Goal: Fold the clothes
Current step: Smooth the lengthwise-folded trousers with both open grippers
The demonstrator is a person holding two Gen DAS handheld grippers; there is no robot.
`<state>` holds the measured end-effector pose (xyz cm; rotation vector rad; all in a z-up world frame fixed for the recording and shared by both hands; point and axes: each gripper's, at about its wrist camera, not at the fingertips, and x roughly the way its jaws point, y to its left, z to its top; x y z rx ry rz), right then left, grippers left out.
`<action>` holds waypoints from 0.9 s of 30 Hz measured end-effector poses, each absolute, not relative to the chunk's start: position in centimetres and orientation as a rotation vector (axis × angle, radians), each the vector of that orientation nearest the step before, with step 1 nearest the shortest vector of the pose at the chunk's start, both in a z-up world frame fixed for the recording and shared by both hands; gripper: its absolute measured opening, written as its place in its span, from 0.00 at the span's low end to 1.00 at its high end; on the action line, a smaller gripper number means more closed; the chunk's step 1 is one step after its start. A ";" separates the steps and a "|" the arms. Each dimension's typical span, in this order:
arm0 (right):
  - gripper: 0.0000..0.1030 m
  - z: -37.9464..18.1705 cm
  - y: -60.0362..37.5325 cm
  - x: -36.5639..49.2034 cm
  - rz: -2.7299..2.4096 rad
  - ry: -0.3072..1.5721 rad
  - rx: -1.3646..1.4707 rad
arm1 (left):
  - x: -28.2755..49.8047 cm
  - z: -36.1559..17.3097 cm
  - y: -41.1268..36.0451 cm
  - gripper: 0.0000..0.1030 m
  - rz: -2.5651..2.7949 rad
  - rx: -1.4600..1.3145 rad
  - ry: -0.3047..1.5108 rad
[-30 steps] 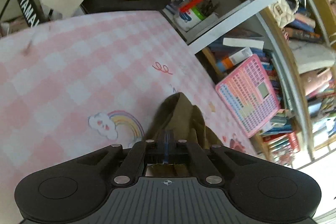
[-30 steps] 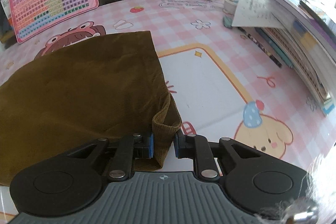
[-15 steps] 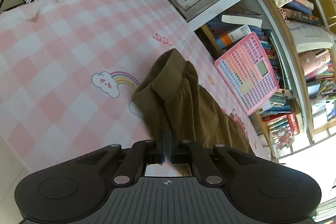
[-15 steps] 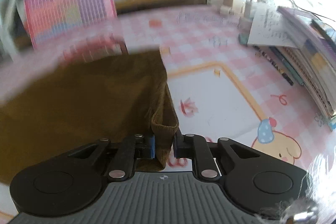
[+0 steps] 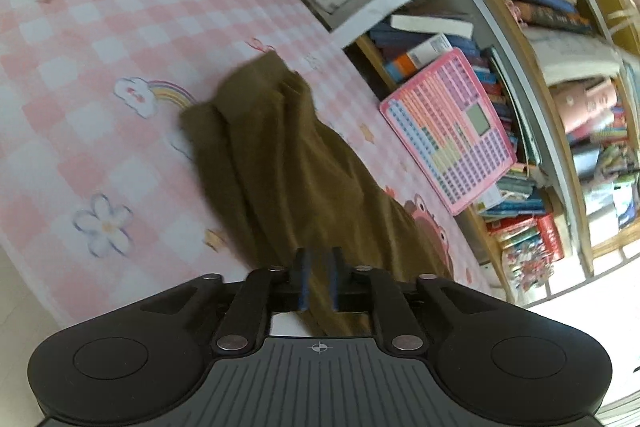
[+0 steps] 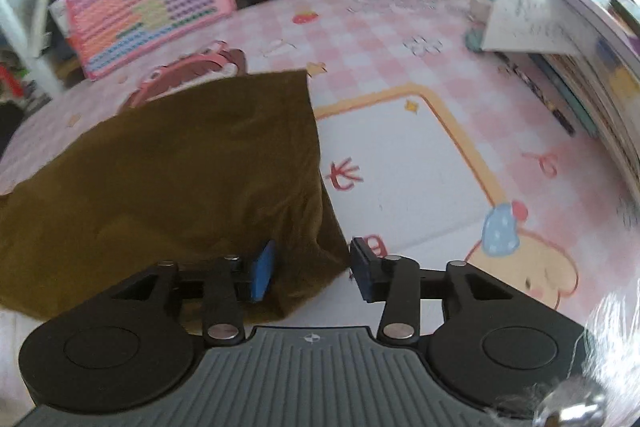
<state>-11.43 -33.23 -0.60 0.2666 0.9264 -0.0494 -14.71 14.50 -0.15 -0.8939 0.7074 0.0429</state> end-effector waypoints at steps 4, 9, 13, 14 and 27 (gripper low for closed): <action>0.54 1.0 -33.1 -12.5 0.047 0.876 0.196 | -15.4 0.2 11.8 0.22 0.083 -0.872 0.705; 0.67 1.5 -31.9 -13.6 0.163 0.851 0.097 | -16.9 0.2 9.0 0.42 0.156 -0.851 0.720; 0.82 1.3 -31.0 -14.2 0.232 0.853 0.007 | -18.6 0.3 6.5 0.51 0.195 -0.793 0.744; 0.83 1.2 -30.9 -14.2 0.243 0.856 -0.002 | -18.9 0.4 5.9 0.54 0.208 -0.767 0.754; 0.97 0.4 -29.9 -13.9 0.320 0.886 -0.038 | -18.9 2.1 -0.4 0.84 0.290 -0.335 0.850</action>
